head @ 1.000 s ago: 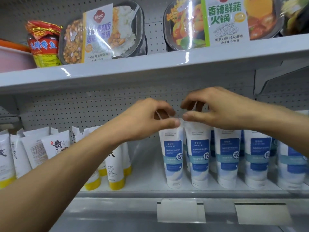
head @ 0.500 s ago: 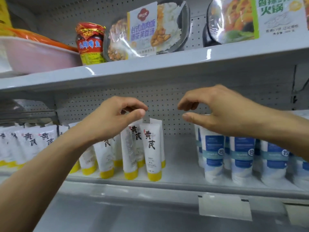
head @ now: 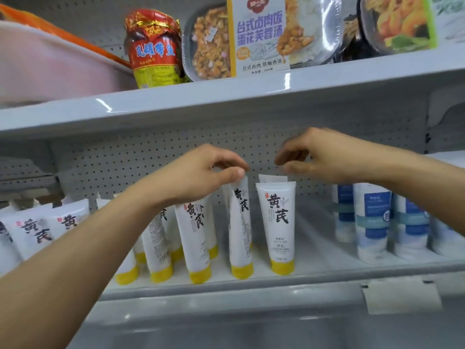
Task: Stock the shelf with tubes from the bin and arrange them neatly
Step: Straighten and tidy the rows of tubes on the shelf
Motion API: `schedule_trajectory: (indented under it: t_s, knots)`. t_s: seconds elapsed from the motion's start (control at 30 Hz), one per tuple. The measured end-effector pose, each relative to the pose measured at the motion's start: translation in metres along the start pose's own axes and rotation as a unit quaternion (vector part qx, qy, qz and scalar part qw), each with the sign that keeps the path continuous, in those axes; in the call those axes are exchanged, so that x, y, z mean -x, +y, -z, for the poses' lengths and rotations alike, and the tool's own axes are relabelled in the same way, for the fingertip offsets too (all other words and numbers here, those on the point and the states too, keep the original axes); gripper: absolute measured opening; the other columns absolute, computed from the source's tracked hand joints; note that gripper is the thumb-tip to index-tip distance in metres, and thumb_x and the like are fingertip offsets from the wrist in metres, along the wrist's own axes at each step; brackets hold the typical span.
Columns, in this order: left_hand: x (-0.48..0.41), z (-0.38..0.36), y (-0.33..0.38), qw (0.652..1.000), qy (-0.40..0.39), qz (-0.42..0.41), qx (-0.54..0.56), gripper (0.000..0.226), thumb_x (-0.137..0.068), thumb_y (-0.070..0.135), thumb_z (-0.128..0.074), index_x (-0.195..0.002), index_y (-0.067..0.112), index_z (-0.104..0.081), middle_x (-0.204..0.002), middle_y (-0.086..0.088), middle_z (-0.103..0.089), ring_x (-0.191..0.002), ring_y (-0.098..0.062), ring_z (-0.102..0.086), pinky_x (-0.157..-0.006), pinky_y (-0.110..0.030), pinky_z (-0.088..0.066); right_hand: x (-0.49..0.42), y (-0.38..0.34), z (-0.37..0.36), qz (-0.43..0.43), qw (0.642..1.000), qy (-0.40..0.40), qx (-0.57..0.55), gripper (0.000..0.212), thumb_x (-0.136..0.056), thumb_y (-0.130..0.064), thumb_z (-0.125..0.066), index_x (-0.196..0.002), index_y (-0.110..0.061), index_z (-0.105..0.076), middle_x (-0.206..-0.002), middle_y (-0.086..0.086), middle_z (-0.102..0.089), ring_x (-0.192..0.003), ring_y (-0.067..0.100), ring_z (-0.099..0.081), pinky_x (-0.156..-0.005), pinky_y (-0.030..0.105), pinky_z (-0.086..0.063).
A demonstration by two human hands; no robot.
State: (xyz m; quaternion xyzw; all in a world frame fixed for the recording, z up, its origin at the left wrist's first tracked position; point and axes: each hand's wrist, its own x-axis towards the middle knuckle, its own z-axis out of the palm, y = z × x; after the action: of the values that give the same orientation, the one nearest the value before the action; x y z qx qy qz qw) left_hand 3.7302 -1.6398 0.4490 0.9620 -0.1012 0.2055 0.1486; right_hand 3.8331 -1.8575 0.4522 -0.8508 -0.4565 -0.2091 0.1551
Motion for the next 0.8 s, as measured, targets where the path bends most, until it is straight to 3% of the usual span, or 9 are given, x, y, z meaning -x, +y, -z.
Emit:
schedule_trajectory:
  t_s: [0.13, 0.27, 0.37, 0.43, 0.57, 0.7, 0.8]
  knots:
    - [-0.013, 0.006, -0.012, 1.0, -0.01, 0.013, 0.0, 0.023, -0.095, 0.031, -0.057, -0.115, 0.03, -0.068, -0.114, 0.016, -0.068, -0.104, 0.001, -0.061, -0.094, -0.021, -0.044, -0.012, 0.002, 0.002, -0.034, 0.998, -0.044, 0.0, 0.021, -0.091, -0.033, -0.063, -0.108, -0.024, -0.071, -0.105, -0.013, -0.071, -0.092, 0.003, -0.064, -0.09, 0.029, -0.052]
    - [-0.034, 0.012, -0.021, 0.996, -0.027, 0.052, -0.065, 0.024, -0.091, 0.037, -0.062, -0.107, 0.023, -0.073, -0.11, 0.009, -0.071, -0.1, -0.008, -0.065, -0.093, -0.025, -0.048, -0.028, 0.0, -0.002, -0.049, 0.994, -0.095, -0.016, 0.021, -0.091, -0.039, -0.061, -0.099, -0.024, -0.074, -0.093, -0.012, -0.074, -0.085, 0.005, -0.068, -0.086, 0.032, -0.056]
    - [-0.05, 0.007, -0.026, 0.989, -0.078, 0.073, -0.104, 0.032, -0.087, 0.047, -0.063, -0.076, 0.019, -0.073, -0.077, 0.009, -0.072, -0.071, -0.011, -0.064, -0.076, -0.028, -0.053, -0.041, -0.005, -0.007, -0.062, 0.988, -0.144, -0.018, 0.027, -0.09, -0.043, -0.06, -0.09, -0.02, -0.075, -0.086, -0.004, -0.075, -0.081, 0.012, -0.07, -0.08, 0.03, -0.056]
    - [-0.058, 0.001, -0.024, 0.983, -0.12, 0.084, -0.11, 0.042, -0.084, 0.049, -0.066, -0.06, 0.015, -0.061, -0.06, 0.004, -0.059, -0.056, -0.017, -0.05, -0.063, -0.029, -0.042, -0.049, -0.007, -0.01, -0.062, 0.982, -0.177, -0.014, 0.029, -0.089, -0.042, -0.063, -0.085, -0.017, -0.075, -0.082, -0.003, -0.075, -0.08, 0.013, -0.07, -0.078, 0.028, -0.055]
    - [-0.068, -0.006, -0.022, 0.975, -0.176, 0.082, -0.105, 0.029, -0.078, 0.045, -0.075, -0.085, 0.017, -0.078, -0.087, 0.003, -0.075, -0.083, -0.014, -0.066, -0.083, -0.029, -0.051, -0.058, -0.005, -0.016, -0.06, 0.976, -0.208, -0.01, 0.022, -0.082, -0.037, -0.072, -0.084, -0.015, -0.076, -0.082, -0.002, -0.076, -0.083, 0.015, -0.071, -0.083, 0.033, -0.057]
    - [-0.073, -0.008, -0.023, 0.977, -0.178, 0.058, -0.099, 0.02, -0.077, 0.037, -0.078, -0.092, 0.023, -0.078, -0.08, 0.019, -0.071, -0.077, -0.003, -0.063, -0.081, -0.023, -0.049, -0.059, 0.0, -0.019, -0.035, 0.977, -0.209, -0.025, 0.018, -0.083, -0.031, -0.073, -0.087, -0.014, -0.077, -0.083, 0.001, -0.076, -0.083, 0.023, -0.072, -0.074, 0.04, -0.061]
    - [-0.072, -0.009, -0.026, 0.983, -0.161, 0.036, -0.083, 0.017, -0.078, 0.032, -0.077, -0.093, 0.023, -0.079, -0.086, 0.011, -0.076, -0.085, -0.011, -0.068, -0.09, -0.032, -0.053, -0.058, 0.004, -0.02, -0.024, 0.978, -0.2, -0.052, 0.011, -0.083, -0.025, -0.072, -0.087, -0.016, -0.077, -0.083, 0.001, -0.076, -0.082, 0.024, -0.072, -0.068, 0.038, -0.06]
